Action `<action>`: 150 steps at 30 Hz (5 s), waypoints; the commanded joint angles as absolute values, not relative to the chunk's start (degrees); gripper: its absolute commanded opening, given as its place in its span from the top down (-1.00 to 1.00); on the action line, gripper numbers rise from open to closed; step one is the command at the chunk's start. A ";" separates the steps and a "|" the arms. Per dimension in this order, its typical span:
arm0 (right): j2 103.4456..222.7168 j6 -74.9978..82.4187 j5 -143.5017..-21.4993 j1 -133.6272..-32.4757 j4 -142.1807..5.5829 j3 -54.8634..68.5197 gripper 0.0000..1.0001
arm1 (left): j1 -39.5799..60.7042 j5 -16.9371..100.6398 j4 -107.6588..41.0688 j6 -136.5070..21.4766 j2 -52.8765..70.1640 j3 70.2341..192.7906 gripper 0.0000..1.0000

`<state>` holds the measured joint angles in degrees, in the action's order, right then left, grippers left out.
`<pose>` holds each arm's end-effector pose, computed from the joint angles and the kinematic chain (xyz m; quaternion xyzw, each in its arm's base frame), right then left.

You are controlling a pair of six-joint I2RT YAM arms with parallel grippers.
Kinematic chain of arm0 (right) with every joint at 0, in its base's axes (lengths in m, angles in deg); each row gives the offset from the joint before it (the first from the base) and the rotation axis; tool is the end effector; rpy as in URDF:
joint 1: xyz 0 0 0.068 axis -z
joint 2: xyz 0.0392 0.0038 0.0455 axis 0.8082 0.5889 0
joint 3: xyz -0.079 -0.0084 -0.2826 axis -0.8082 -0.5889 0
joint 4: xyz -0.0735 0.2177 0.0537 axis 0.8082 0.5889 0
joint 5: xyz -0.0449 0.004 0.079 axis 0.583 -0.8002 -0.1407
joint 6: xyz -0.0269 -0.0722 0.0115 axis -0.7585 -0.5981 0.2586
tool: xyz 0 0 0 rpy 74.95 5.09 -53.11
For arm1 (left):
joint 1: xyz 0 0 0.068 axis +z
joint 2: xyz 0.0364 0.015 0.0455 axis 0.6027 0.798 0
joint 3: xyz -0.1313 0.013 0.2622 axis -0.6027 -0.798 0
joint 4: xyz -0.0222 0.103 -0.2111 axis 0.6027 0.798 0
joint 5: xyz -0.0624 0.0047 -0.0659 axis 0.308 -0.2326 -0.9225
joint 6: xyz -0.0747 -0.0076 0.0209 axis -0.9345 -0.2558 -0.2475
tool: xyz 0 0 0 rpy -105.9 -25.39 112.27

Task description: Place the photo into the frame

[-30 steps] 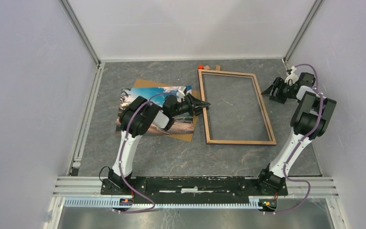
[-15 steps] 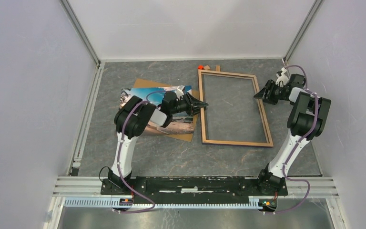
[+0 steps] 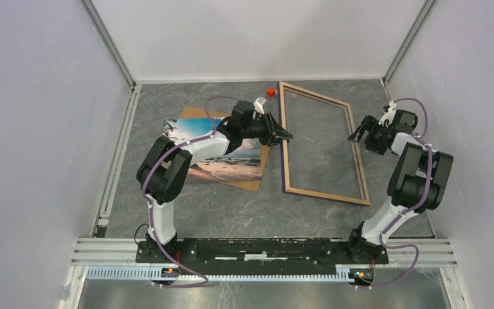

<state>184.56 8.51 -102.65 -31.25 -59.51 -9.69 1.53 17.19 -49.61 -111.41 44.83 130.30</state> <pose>0.3457 -0.1108 0.1801 0.1980 0.9018 0.1968 0.3299 0.3447 -0.2905 0.2335 -0.0530 0.8099 -0.5623 0.1586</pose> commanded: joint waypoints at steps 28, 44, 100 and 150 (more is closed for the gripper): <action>177.99 3.26 -77.22 -44.00 -49.26 -6.22 -0.96 | 6.50 12.12 -39.05 -100.15 43.87 129.66 0.74; 181.46 9.22 -33.75 -83.81 -41.46 2.36 -0.96 | 5.16 14.43 -40.94 -100.60 40.99 126.41 0.75; 179.94 13.55 -12.47 -94.95 -35.92 -3.06 1.00 | 3.98 15.05 -52.16 -106.36 44.48 121.17 0.75; 157.81 -7.22 -44.48 -93.65 -51.63 -16.24 1.00 | 2.37 28.25 -54.88 -124.44 40.80 129.74 -1.00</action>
<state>159.54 -4.58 -39.77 -93.61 -46.65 -15.73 5.34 21.43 -51.42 -119.69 40.52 126.83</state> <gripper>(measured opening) 0.005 0.994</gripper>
